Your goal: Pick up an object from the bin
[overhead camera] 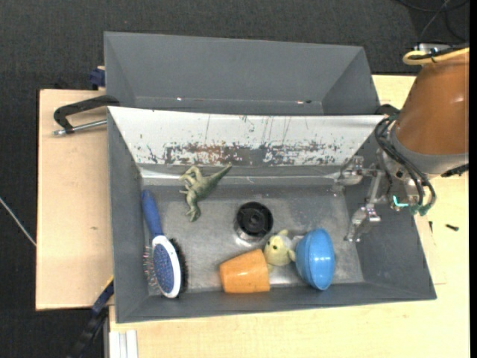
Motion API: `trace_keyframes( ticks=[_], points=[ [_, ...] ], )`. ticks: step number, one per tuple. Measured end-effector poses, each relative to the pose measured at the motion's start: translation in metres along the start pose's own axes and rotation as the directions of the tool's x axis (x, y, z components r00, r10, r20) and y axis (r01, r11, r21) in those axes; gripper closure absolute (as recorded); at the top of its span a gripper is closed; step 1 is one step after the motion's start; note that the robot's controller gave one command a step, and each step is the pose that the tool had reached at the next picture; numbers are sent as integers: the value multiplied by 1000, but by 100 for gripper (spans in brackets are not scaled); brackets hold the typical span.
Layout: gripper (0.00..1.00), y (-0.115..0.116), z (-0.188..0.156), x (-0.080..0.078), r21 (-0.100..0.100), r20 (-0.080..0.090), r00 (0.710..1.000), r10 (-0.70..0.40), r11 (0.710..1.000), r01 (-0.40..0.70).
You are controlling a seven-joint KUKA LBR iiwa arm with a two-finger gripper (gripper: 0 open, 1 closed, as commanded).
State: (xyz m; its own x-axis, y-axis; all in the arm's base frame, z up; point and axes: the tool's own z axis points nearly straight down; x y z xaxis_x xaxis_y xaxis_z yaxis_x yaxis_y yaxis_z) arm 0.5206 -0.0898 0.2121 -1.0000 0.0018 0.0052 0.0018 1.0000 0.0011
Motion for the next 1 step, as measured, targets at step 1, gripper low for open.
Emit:
trace_keyframes(
  ticks=[1],
  points=[
    [0, 25, 141, 4, 2, 10, 993, -122, 993, 122]
  ],
)
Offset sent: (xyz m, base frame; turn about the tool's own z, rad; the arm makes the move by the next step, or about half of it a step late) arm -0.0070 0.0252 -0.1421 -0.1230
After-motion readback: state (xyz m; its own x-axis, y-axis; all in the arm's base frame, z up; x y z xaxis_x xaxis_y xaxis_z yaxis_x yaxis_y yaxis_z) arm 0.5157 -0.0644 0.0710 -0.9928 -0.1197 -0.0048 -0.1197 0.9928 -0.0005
